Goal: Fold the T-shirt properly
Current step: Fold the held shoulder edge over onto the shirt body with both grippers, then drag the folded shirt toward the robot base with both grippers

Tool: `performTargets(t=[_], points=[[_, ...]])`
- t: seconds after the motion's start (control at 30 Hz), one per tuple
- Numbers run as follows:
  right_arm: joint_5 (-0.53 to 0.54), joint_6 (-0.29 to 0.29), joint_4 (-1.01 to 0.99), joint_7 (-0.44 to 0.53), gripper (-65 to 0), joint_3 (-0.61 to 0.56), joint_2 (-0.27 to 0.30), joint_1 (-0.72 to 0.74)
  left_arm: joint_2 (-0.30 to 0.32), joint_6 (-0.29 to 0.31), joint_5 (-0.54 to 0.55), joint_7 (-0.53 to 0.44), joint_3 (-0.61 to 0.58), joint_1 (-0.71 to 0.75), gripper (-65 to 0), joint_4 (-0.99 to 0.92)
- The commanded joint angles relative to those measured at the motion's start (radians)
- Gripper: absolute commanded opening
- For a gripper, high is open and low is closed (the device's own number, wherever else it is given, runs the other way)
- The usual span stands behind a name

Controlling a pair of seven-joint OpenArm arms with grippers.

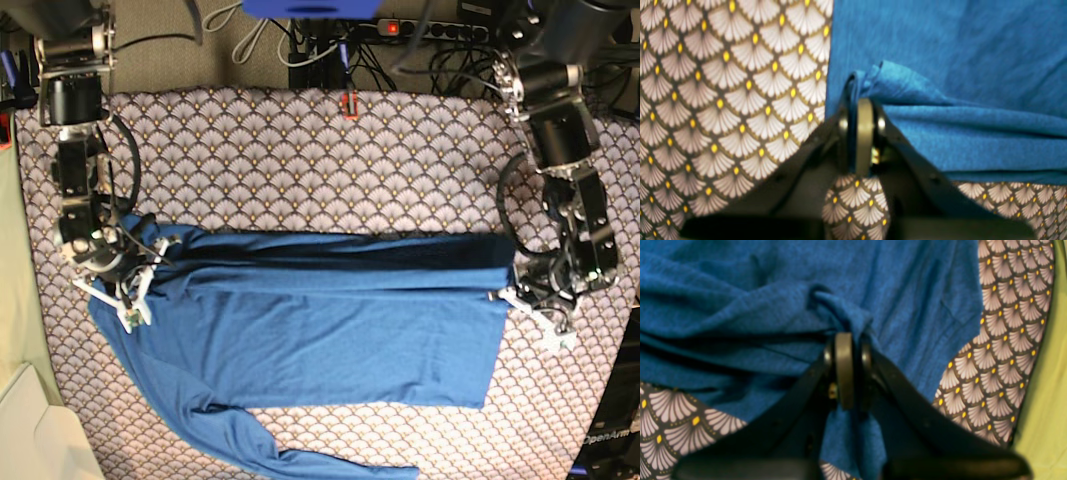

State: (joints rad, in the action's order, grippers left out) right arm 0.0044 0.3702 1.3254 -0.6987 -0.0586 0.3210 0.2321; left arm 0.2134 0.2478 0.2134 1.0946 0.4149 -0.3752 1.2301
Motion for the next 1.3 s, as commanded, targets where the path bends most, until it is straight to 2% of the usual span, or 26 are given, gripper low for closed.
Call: performTargets(t=[0.0,0.27,0.33,0.57,0.63,0.7,0.8,0.9,1.07,1.13,1.27], points=[[-0.011,-0.007,0.015,0.012,-65.0,0.006,0.016,0.023,0.016,-0.003,-0.004,-0.017,0.002,-0.026,-64.6,0.017],[-0.011,-0.007,0.015,0.001,-64.8,0.006,0.014,0.02,0.017,-0.003,-0.004,-0.017,0.002,-0.026,-64.4,0.017],[-0.011,-0.007,0.015,0.0,-62.1,-0.02,0.017,0.02,0.017,-0.002,-0.004,-0.017,0.0,-0.026,-61.6,0.017],[-0.013,-0.007,0.027,-0.048,-39.0,-0.08,0.037,0.022,0.019,0.002,-0.004,-0.017,0.0,-0.025,-29.4,0.029],[-0.013,-0.007,0.058,-0.048,-34.2,-0.076,0.04,0.011,0.021,0.002,-0.004,-0.017,0.005,-0.025,-22.6,0.03],[-0.013,-0.007,0.108,-0.048,-32.3,-0.076,0.06,-0.013,0.041,0.002,0.004,-0.015,0.002,-0.025,-19.4,0.03],[-0.013,-0.013,0.2,-0.048,-32.3,-0.062,0.076,-0.067,0.05,0.002,0.007,-0.006,0.009,-0.018,-18.0,0.038],[-0.013,-0.013,0.265,-0.048,-32.2,0.013,0.082,-0.136,0.05,0.002,0.007,-0.011,0.014,0.052,-18.0,0.089],[-0.013,-0.009,0.277,-0.04,-32.2,0.092,0.08,-0.198,0.041,0.003,0.008,-0.018,0.031,0.153,-18.0,0.153],[-0.013,-0.009,0.277,-0.039,-32.2,0.101,0.082,-0.218,0.019,0.003,0.007,-0.021,0.031,0.17,-18.0,0.152],[-0.013,-0.007,0.282,-0.039,-32.2,0.121,0.082,-0.237,0.001,0.003,0.007,-0.107,0.026,0.212,-18.0,0.133]])
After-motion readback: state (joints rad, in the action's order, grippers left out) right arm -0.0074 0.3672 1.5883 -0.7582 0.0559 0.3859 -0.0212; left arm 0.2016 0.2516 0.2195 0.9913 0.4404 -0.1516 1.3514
